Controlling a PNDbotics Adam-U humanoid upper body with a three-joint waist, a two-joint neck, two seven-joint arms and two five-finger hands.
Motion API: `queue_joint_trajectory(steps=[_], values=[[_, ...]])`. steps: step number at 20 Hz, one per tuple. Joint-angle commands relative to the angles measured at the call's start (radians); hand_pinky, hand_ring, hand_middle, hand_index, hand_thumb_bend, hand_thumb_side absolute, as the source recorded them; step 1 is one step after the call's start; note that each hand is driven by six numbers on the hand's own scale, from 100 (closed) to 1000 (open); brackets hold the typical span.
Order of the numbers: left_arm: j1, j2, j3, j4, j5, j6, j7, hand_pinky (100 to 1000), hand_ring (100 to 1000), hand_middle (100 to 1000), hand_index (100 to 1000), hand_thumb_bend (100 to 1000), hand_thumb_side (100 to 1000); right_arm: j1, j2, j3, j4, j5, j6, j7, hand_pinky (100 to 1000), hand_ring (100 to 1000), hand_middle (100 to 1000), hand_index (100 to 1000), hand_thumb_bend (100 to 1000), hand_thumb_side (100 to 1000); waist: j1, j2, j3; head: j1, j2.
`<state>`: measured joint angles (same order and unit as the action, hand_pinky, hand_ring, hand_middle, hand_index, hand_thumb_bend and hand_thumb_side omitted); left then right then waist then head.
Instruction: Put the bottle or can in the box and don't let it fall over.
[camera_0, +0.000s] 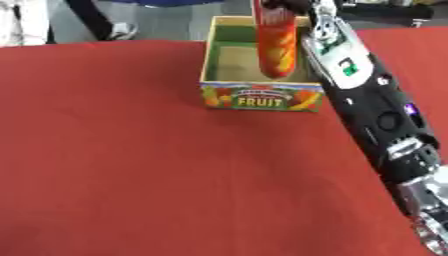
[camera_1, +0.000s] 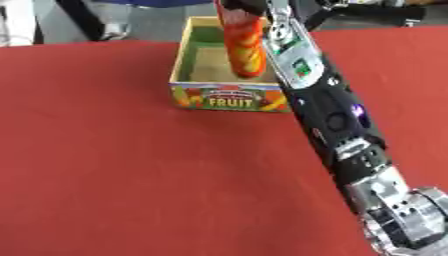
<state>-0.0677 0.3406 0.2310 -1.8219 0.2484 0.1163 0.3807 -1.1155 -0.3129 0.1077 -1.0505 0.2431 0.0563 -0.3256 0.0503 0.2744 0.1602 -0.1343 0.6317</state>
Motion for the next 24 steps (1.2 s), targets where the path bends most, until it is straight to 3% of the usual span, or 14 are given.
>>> queue_joint_trajectory(steps=[1,11,20,21,22,24], values=[[0.001,0.015,0.004,-0.017,0.000,-0.002,-0.003,723,804,751,787,425,775,-0.016,-0.023,-0.012,-0.015,0.023,0.021,-0.002,777,826,947,904,1000,541,0.001,-0.024,-0.001,0.004,0.004],[0.012,0.017,0.007,-0.015,0.000,-0.002,-0.001,724,804,751,787,423,776,0.015,-0.056,-0.013,-0.106,-0.026,0.027,-0.005,758,802,909,875,1000,541,0.001,-0.054,-0.016,0.018,0.031],[0.028,0.026,0.009,-0.012,-0.002,-0.003,0.001,723,803,752,787,423,775,0.068,-0.134,-0.021,-0.287,-0.073,0.069,0.035,765,812,914,876,1000,541,-0.001,-0.095,-0.036,0.039,0.062],[0.029,0.027,0.008,-0.011,-0.002,-0.003,0.001,723,803,752,787,425,779,0.070,-0.140,-0.022,-0.302,-0.080,0.074,0.038,766,812,913,876,1000,593,-0.001,-0.098,-0.037,0.040,0.065],[0.031,0.027,0.008,-0.011,-0.002,-0.003,0.001,723,803,752,787,423,774,0.071,-0.147,-0.024,-0.316,-0.086,0.076,0.040,766,812,913,875,1000,541,-0.001,-0.102,-0.039,0.040,0.068],[0.033,0.029,0.009,-0.010,-0.003,-0.003,0.001,723,803,752,787,423,774,0.077,-0.160,-0.029,-0.341,-0.100,0.082,0.043,765,811,910,872,1000,541,-0.001,-0.107,-0.042,0.042,0.072]])
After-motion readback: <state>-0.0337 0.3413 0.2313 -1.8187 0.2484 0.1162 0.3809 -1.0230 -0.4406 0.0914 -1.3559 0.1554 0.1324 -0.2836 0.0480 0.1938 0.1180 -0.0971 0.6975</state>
